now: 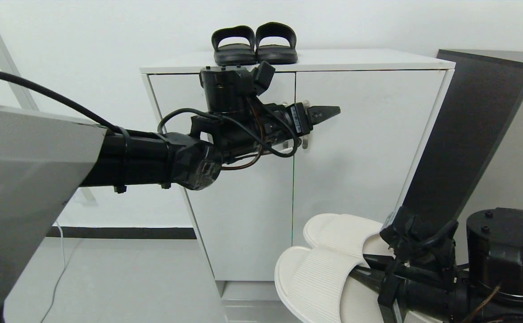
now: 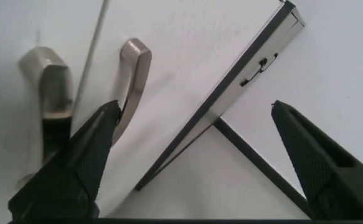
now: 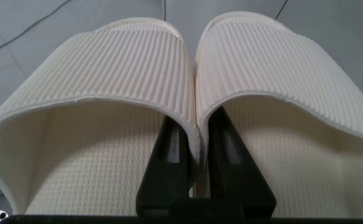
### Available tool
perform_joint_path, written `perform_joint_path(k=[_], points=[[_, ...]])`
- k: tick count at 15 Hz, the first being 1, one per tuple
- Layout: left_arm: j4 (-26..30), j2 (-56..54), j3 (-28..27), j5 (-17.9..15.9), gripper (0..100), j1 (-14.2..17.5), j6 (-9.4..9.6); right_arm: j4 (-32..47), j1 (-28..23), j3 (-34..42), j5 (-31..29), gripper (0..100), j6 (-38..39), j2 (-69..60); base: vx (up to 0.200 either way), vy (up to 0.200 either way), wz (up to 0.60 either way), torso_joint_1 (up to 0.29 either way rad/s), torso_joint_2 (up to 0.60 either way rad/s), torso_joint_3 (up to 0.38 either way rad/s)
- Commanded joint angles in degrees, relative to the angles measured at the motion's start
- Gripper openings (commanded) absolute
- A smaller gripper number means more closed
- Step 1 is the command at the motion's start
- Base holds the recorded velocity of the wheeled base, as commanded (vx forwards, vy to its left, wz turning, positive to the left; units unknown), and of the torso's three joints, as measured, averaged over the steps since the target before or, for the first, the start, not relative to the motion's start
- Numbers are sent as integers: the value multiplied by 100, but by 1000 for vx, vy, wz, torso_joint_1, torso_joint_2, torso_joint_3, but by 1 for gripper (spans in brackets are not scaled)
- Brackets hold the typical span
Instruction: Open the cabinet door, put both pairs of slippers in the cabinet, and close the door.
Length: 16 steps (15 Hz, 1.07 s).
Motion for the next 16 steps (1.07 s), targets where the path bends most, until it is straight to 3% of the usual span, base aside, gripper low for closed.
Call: perform_joint_path(k=[1, 3, 4, 10, 16], points=[[6, 288, -211, -6, 100, 2, -60, -2, 2, 2, 3, 0, -2, 22, 0, 0, 0, 0, 0, 0], [-3, 341, -238, -50, 100, -7, -60, -2, 2, 2, 3, 0, -2, 22, 0, 0, 0, 0, 0, 0], [-3, 341, -229, -85, 0, -16, -60, -2, 2, -7, 3, 0, -2, 22, 0, 0, 0, 0, 0, 0], [-56, 253, -80, -120, 0, -78, -60, 15, 2, 11, 3, 0, -2, 22, 0, 0, 0, 0, 0, 0], [-442, -679, 1239, -85, 0, -350, -34, -2, 20, 178, 302, 0, -19, -75, 0, 0, 0, 0, 0, 0]])
